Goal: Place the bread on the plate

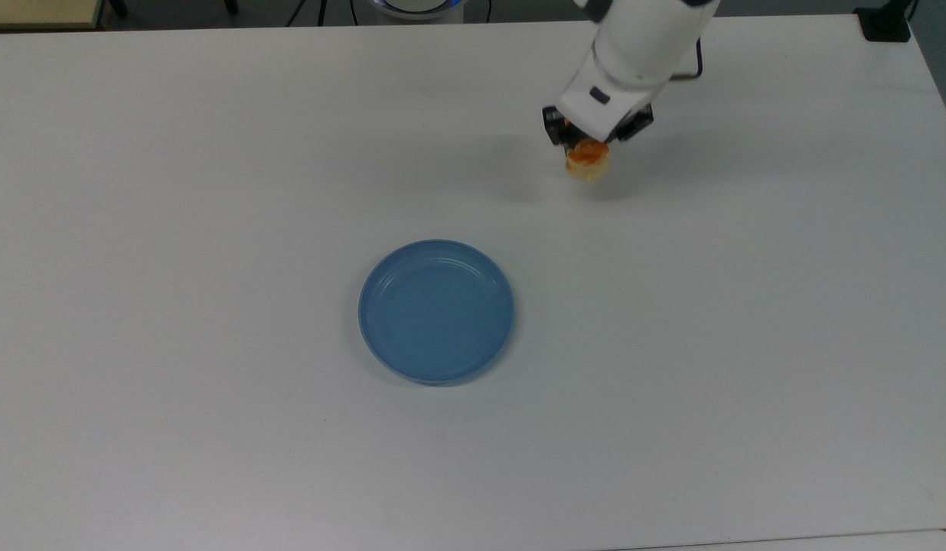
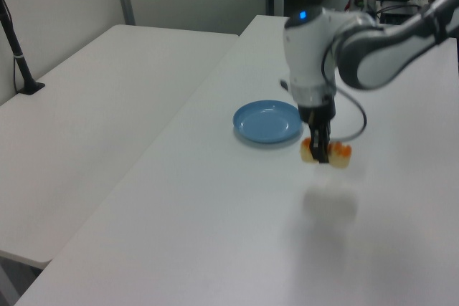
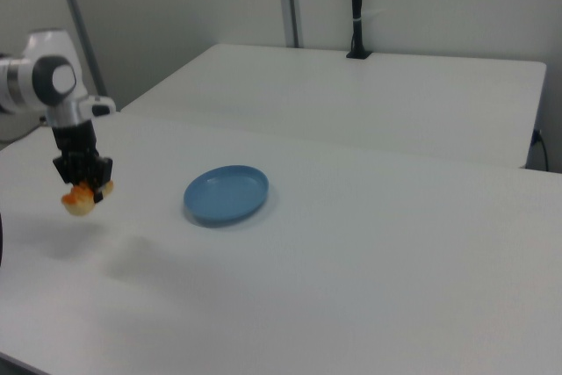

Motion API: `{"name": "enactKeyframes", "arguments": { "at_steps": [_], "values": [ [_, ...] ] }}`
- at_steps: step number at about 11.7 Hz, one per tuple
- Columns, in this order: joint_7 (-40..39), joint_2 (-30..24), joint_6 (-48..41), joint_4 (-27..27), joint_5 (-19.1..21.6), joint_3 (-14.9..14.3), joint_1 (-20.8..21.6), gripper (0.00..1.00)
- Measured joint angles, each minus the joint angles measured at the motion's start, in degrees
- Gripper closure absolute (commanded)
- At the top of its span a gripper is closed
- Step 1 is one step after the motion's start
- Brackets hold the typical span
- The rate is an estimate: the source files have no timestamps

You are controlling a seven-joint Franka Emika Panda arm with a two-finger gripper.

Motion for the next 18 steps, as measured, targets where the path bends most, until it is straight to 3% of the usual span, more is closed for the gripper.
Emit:
{"name": "enactKeyframes", "arguments": {
  "at_steps": [2,4,8,10,11,13,14,18],
  "values": [
    [-6.6,-2.15,-9.24,6.28,2.41,-1.68,-2.91,0.69],
    [-10.42,-1.9,-10.4,10.52,2.73,-4.92,-5.61,0.68],
    [-11.89,6.84,-0.56,17.82,2.76,-11.71,-9.31,0.65],
    [-11.9,13.08,3.57,21.18,2.76,-12.22,-11.27,0.64],
    [-11.85,15.83,5.54,22.42,2.79,-12.22,-11.53,0.57],
    [-10.86,20.0,8.67,23.27,2.8,-12.17,-11.1,0.3],
    [-10.57,21.57,9.24,23.38,2.8,-12.07,-10.87,0.0],
    [-8.32,23.64,12.15,23.65,2.81,-12.06,-10.58,0.0]
  ]
}}
